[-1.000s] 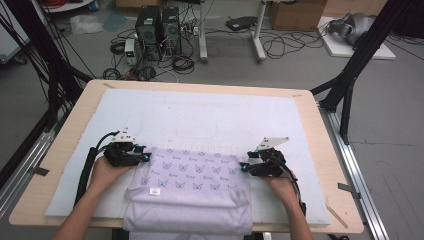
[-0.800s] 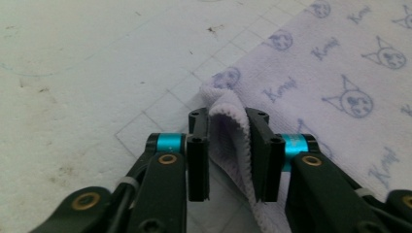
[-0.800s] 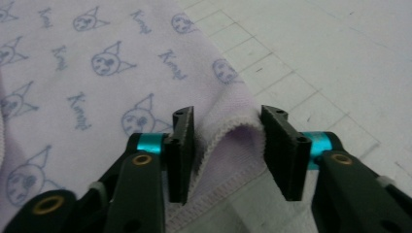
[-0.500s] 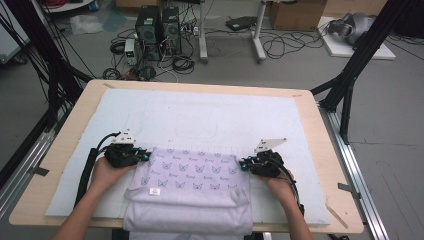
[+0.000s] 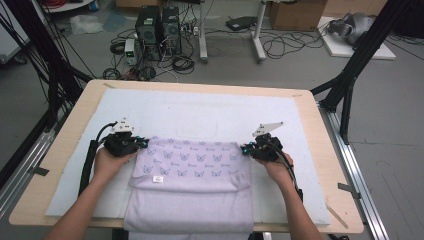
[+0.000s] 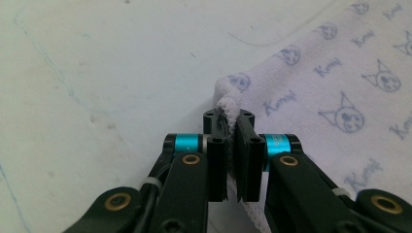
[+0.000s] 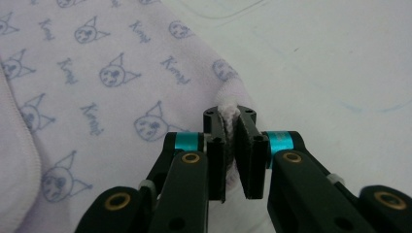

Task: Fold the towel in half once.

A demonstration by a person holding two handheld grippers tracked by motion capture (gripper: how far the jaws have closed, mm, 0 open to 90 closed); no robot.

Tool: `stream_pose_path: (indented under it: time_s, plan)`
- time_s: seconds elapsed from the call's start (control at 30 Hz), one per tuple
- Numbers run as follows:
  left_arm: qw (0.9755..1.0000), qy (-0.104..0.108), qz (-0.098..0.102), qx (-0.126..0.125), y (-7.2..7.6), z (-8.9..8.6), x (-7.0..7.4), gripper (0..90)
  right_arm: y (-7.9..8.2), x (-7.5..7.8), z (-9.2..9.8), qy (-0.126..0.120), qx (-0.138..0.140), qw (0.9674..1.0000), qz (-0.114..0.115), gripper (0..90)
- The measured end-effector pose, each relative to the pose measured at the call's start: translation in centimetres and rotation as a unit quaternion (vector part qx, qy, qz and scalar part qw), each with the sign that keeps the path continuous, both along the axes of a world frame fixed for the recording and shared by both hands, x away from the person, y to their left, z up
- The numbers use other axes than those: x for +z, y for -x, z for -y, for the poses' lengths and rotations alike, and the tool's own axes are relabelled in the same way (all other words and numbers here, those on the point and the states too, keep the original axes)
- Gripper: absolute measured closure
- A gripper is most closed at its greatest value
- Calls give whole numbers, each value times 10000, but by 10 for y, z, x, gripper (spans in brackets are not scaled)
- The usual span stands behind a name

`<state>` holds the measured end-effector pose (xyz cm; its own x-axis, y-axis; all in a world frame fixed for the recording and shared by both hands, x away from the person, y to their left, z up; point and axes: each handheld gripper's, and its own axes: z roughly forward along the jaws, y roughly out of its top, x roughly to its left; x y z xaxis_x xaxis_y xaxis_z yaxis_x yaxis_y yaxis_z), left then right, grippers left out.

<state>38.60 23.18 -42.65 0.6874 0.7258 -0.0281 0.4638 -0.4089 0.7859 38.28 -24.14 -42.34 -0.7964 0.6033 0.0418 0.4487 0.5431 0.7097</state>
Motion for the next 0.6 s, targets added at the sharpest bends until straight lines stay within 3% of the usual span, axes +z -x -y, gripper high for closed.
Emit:
stream_pose_path:
  time_s: [0.2, 0.33, 0.47, 0.57, 0.6]
  plan:
    - [9996, -186, 132, 182, -34, 6, 32, 848, -31, 23, 5, -175, -285, 9994, 130, 842]
    - [9983, -318, 376, 303, -56, 11, 66, 849, -51, 52, 4, -93, -387, 9983, 426, 843]
    - [9969, -217, 633, 426, -74, 13, 98, 849, -72, 84, 5, -97, -420, 9971, 633, 847]
    - [9952, -259, 722, 606, -87, 18, 106, 840, -83, 101, 3, -25, -419, 9963, 751, 834]
    - [9948, -303, 710, 663, -89, 19, 105, 797, -88, 102, 4, -38, -419, 9967, 701, 779]
